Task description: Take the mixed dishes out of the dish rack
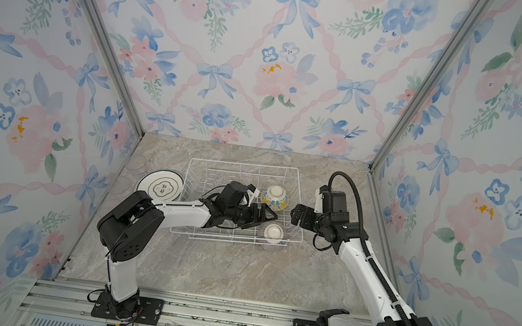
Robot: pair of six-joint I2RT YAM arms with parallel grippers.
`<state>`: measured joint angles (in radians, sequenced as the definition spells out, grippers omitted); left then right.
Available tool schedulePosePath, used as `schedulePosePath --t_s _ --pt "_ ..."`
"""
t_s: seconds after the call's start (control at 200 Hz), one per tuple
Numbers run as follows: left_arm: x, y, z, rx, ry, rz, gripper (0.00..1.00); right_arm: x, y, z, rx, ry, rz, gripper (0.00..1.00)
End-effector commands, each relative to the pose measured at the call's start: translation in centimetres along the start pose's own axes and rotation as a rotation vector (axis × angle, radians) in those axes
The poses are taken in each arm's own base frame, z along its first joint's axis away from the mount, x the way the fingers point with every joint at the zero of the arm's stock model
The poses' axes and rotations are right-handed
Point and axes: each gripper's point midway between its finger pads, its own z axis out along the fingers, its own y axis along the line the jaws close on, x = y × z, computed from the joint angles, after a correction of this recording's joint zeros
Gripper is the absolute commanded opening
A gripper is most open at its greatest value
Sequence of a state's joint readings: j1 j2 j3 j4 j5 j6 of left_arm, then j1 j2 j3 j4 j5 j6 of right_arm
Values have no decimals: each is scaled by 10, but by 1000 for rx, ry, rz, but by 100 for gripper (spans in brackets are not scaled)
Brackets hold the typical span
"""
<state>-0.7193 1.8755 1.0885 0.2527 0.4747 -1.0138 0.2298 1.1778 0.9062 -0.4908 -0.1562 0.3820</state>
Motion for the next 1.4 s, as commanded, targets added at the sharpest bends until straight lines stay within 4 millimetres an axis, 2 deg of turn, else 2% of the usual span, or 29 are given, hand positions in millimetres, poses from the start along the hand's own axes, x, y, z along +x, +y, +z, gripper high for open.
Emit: schedulePosePath --t_s 0.0,0.47,0.76,0.98,1.395 --pt "-2 4 -9 -74 -24 32 98 5 -7 3 21 16 -2 97" --pt "15 27 -32 -183 -28 20 98 6 -8 0 26 11 -9 97" --pt "34 28 -22 -158 38 -17 98 6 -7 2 20 13 -6 97" --pt "30 24 -23 -131 0 -52 97 8 -8 2 25 16 -7 97" --pt "34 16 -10 -61 1 -81 90 9 -10 4 29 19 -7 97"
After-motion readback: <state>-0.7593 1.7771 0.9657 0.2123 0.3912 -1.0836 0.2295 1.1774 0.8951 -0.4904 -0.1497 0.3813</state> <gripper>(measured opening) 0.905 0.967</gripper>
